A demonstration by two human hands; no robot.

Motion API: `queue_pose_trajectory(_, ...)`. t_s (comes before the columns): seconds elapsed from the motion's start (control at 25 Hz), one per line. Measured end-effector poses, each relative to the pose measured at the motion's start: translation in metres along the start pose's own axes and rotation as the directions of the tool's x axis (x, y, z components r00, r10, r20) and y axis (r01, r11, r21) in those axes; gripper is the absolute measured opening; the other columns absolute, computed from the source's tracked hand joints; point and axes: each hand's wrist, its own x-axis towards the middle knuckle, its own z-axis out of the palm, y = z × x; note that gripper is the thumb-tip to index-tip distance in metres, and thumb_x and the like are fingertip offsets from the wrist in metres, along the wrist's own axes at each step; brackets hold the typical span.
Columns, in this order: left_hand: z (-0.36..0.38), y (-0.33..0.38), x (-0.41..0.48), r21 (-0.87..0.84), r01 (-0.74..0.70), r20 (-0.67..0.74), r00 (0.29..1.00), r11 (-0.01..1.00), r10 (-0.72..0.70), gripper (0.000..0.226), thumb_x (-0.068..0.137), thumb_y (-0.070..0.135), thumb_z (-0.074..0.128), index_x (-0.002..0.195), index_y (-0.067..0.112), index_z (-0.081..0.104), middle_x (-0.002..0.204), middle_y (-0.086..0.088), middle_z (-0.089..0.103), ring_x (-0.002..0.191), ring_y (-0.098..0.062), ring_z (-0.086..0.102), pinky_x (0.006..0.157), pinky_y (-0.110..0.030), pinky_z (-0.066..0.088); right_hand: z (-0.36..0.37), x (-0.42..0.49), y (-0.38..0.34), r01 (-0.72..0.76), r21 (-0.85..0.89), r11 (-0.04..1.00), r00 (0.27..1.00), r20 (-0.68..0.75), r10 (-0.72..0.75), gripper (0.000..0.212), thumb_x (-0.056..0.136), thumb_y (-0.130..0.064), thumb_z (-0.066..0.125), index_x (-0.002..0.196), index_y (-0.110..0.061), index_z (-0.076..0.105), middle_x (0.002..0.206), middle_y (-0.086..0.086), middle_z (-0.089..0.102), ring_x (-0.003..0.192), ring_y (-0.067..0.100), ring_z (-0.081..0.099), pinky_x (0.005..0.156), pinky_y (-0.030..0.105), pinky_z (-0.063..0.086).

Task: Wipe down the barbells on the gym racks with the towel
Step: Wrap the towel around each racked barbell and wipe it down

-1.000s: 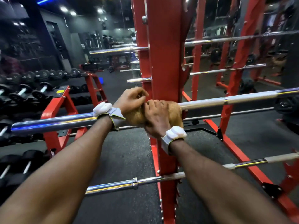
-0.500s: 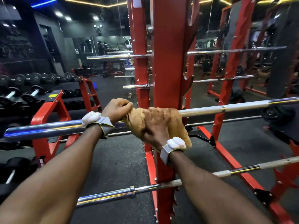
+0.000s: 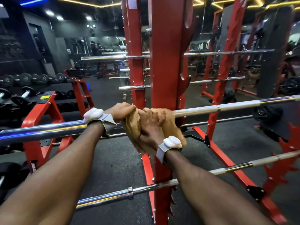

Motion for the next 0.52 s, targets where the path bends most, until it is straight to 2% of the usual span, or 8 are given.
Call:
queue_pose_trajectory(0.08,-0.006,0.006,0.001,-0.071,0.021,0.092,0.996,0.997,-0.014,0.042,0.099,0.048,0.042,0.102,0.015,0.068,0.111,-0.006,0.066,0.104,-0.023,0.060,0.091,-0.033,0.045,-0.018,0.004,0.006,0.036,0.000,0.999,0.998,0.049,-0.036,0.079,0.069,-0.028,0.068,0.141,-0.020,0.038,0.136,0.004,0.037,0.124,0.028,0.031,0.107,0.052,0.013)
queue_pose_trajectory(0.16,-0.005,0.008,0.002,-0.141,-0.048,0.109,0.992,0.989,0.064,0.050,0.094,0.056,0.051,0.108,0.011,0.069,0.108,-0.006,0.069,0.104,-0.022,0.064,0.091,-0.035,0.051,-0.033,0.008,0.019,0.070,0.019,0.997,0.996,0.049,-0.071,0.076,0.064,-0.026,0.062,0.137,-0.021,0.044,0.130,0.001,0.046,0.119,0.028,0.039,0.100,0.049,0.024)
queue_pose_trajectory(0.2,-0.003,0.009,0.000,-0.152,-0.101,0.058,0.992,0.983,0.111,0.050,0.092,0.057,0.055,0.107,0.012,0.069,0.104,-0.005,0.070,0.101,-0.019,0.065,0.088,-0.033,0.053,-0.040,0.010,0.026,0.071,0.044,0.997,0.997,0.037,-0.072,0.074,0.061,-0.028,0.058,0.134,-0.022,0.047,0.124,0.000,0.052,0.115,0.028,0.045,0.096,0.048,0.030)
queue_pose_trajectory(0.28,0.003,0.013,-0.006,-0.163,-0.223,-0.114,0.972,0.961,0.206,0.044,0.085,0.059,0.064,0.100,0.018,0.069,0.095,0.002,0.071,0.093,-0.011,0.067,0.080,-0.026,0.054,-0.047,0.014,0.038,0.059,0.094,0.994,0.998,0.022,-0.062,0.072,0.059,-0.032,0.053,0.130,-0.022,0.052,0.119,-0.002,0.059,0.110,0.026,0.050,0.092,0.044,0.031)
queue_pose_trajectory(0.36,0.007,0.014,-0.010,-0.190,-0.358,-0.269,0.914,0.914,0.303,0.036,0.081,0.055,0.071,0.095,0.022,0.069,0.089,0.006,0.071,0.088,-0.005,0.067,0.078,-0.028,0.055,-0.049,0.013,0.045,0.059,0.151,0.987,0.998,-0.016,-0.058,0.066,0.059,-0.034,0.054,0.124,-0.021,0.055,0.116,-0.005,0.062,0.108,0.024,0.053,0.092,0.042,0.031)
queue_pose_trajectory(0.44,0.008,0.015,-0.011,-0.217,-0.481,-0.329,0.855,0.850,0.400,0.027,0.083,0.045,0.073,0.095,0.021,0.069,0.089,0.005,0.072,0.087,-0.008,0.068,0.080,-0.035,0.056,-0.052,0.009,0.047,0.076,0.161,0.984,0.995,-0.073,-0.065,0.056,0.059,-0.035,0.055,0.113,-0.022,0.055,0.104,-0.008,0.061,0.101,0.024,0.054,0.088,0.042,0.034)
queue_pose_trajectory(0.52,0.008,0.019,-0.009,-0.213,-0.545,-0.361,0.815,0.811,0.453,0.023,0.085,0.039,0.074,0.098,0.021,0.070,0.091,0.005,0.073,0.088,-0.011,0.069,0.081,-0.040,0.057,-0.056,0.005,0.044,0.068,0.146,0.987,0.994,-0.092,-0.055,0.046,0.060,-0.032,0.055,0.104,-0.021,0.054,0.094,-0.007,0.059,0.095,0.026,0.055,0.081,0.039,0.034)
